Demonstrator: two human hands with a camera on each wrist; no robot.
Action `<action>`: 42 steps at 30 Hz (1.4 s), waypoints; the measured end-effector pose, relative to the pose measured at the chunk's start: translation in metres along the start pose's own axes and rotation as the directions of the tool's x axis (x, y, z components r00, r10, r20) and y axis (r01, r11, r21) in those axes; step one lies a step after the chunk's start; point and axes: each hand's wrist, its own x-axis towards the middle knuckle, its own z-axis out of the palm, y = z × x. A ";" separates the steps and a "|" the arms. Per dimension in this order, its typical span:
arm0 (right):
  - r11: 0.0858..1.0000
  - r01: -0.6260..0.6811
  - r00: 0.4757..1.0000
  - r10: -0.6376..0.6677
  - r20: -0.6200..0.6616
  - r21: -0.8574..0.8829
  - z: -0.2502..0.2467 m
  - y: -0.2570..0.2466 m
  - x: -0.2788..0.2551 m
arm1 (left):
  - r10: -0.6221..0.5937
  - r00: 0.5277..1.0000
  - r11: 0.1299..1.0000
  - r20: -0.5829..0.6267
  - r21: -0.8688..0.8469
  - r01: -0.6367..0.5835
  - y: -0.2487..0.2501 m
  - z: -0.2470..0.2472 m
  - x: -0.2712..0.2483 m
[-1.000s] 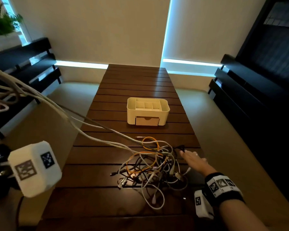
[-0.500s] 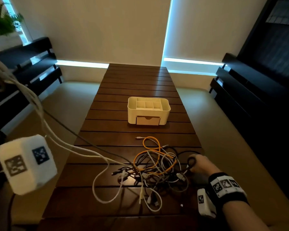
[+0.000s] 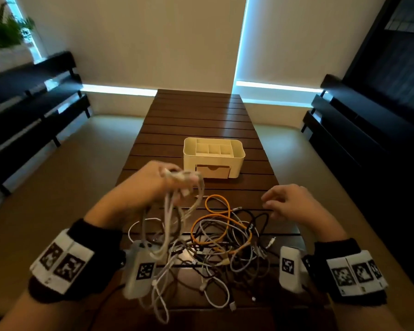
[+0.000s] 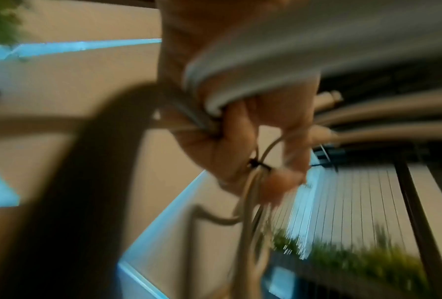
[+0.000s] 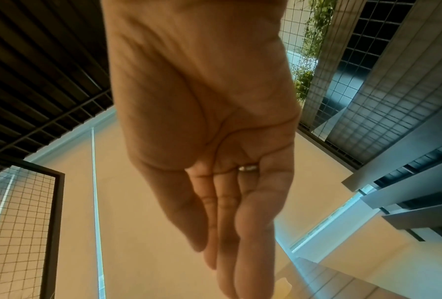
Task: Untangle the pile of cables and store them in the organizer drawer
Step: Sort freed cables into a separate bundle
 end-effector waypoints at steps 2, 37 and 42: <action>0.998 -0.045 0.998 0.044 -0.036 -0.034 0.006 0.005 0.004 | -0.047 0.993 0.907 -0.105 0.412 0.086 -0.005 -0.003 0.001; 0.757 0.463 0.881 -0.339 0.329 -0.461 0.220 -0.022 0.064 | 0.291 0.856 0.948 -0.427 0.249 -0.198 -0.079 -0.015 0.024; 0.653 0.541 0.841 -0.412 0.351 -0.531 0.218 -0.018 0.062 | 0.314 0.842 0.941 -0.439 0.260 -0.216 -0.082 -0.004 0.025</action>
